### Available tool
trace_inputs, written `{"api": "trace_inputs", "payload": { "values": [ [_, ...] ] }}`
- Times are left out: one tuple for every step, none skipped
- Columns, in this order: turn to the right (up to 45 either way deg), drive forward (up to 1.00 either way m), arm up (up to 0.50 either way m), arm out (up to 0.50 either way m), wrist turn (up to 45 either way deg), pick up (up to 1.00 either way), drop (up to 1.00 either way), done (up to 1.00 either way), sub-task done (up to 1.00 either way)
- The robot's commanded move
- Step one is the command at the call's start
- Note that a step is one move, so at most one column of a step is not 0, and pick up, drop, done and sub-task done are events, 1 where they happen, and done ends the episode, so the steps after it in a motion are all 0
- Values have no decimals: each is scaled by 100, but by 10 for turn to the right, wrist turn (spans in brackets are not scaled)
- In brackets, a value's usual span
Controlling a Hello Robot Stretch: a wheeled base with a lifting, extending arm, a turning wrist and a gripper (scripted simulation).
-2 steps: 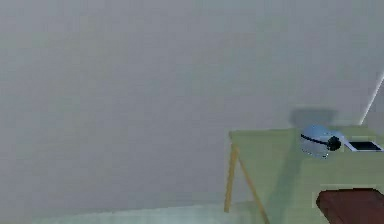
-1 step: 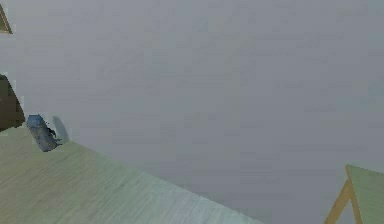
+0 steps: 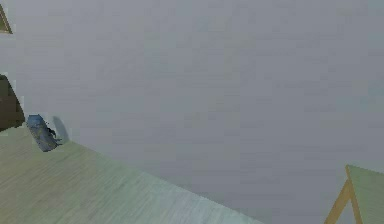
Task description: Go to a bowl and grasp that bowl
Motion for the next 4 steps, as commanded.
{"api": "trace_inputs", "payload": {
  "values": [
    [0,0,34,0,0,0,0,0,0],
    [0,0,0,32,0,0,0,0,0],
    [0,0,0,0,450,0,0,0,0],
    [0,0,0,0,450,0,0,0,0]
  ]
}}
